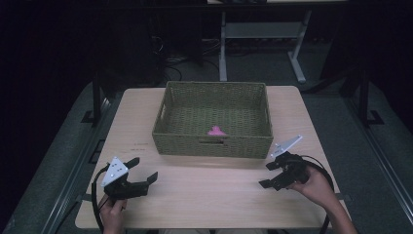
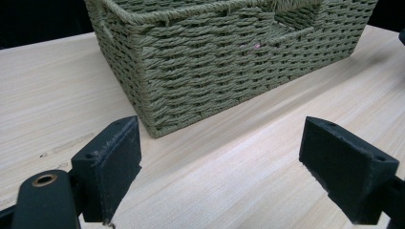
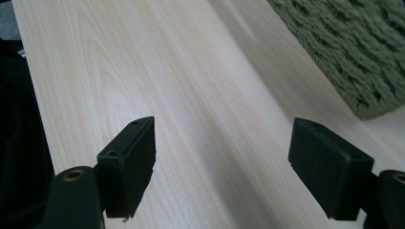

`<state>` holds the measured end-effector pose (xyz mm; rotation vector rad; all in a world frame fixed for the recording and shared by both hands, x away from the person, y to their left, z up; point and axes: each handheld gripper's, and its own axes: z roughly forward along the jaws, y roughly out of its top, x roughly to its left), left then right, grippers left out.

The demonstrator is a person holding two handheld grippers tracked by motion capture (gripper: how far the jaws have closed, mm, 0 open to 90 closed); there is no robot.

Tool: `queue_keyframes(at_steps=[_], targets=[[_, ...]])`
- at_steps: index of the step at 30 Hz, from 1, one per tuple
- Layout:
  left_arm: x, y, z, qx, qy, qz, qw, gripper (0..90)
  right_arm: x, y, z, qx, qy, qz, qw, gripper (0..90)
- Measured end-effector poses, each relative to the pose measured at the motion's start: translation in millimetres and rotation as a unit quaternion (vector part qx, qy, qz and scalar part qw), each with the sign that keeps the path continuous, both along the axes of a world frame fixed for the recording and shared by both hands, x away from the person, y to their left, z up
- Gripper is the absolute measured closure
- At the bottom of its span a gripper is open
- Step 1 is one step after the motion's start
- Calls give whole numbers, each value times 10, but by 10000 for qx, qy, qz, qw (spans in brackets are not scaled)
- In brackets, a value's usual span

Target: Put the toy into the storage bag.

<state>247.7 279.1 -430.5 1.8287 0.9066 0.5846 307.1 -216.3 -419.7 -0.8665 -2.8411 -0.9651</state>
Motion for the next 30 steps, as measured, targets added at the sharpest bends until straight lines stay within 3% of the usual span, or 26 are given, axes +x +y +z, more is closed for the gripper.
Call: queue_keyframes(at_steps=[19, 25, 30], targets=[[-7, 10, 1, -32, 3, 10, 10000, 138, -256, -131, -137, -1, -81, -259, 9996, 239], [-9, 6, 4, -12, -19, -8, 10000, 138, -368, -154, -174, 37, -204, -363, 9991, 232], [4, 4, 5, -16, -13, -15, 10000, 138, -521, -148, -218, 427, -486, -605, 9961, 222]])
